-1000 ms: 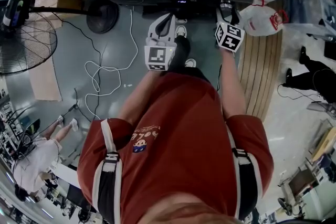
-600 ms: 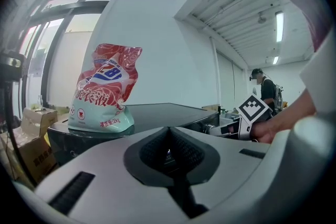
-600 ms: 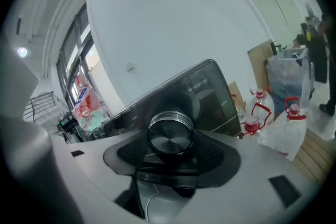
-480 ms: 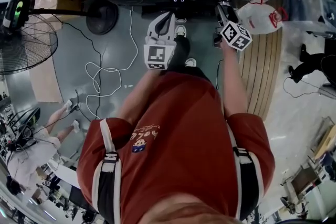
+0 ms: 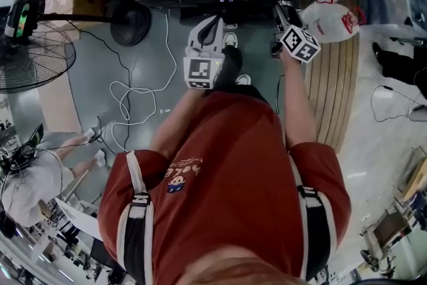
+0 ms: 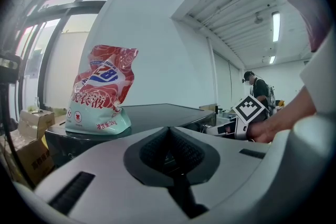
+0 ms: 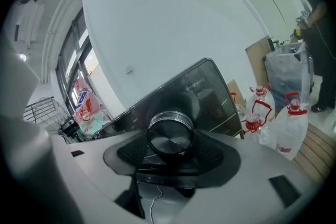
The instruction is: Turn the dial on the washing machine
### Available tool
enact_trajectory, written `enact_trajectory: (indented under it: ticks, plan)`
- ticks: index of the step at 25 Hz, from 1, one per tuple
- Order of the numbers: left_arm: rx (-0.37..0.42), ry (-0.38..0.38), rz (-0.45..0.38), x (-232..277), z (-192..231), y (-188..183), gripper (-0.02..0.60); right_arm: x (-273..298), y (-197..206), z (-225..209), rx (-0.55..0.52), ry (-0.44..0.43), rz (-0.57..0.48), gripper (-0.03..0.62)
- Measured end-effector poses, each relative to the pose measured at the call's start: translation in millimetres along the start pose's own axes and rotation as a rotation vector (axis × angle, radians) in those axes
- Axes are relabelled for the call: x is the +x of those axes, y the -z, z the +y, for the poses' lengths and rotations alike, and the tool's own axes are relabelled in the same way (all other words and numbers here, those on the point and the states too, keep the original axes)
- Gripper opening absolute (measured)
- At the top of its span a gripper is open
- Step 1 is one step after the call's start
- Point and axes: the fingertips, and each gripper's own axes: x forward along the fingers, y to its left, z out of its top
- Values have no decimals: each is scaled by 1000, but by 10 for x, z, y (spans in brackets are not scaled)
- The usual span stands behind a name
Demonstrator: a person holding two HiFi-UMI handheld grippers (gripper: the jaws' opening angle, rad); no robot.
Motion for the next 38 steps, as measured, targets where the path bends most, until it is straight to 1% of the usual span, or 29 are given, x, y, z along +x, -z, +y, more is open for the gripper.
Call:
enact_trajectory:
  ticks: [5,11,13,14,17,18,19,33,35,38]
  plan:
    - [7,1,-1,15,4,5,9,-3,-16,-13,20,-9,-15,275]
    - [1,0,-4,12,0,2,9,-22,-45,-32,144,-55,-35,275]
    - [0,2,-5,11,-1,1,9,-18,-43,-39,226,-82,-46,275]
    - [-2,2,-5,7,-3,-1,9,-21,-42,-39,286,-101,-54,275]
    - [-4,3,-4,-4,-15,4,9,-36,-41,-40,507,-176,-86,275]
    - [-4,3,-4,-4,-17,9,9,-38,-41,-41,554,-191,-95,275]
    - [-4,3,-3,-3,-19,14,9,-38,-43,-42,578,-198,-100,275]
    - [-11,-6,-2,-28,3,21,9,-43,-53,-41,652,-222,-135,275]
    - [-11,-6,-2,-24,8,25,9,-36,-49,-49,682,-231,-144,276]
    - [-9,-5,-1,-16,15,37,9,-30,-14,-68,777,-239,-159,275]
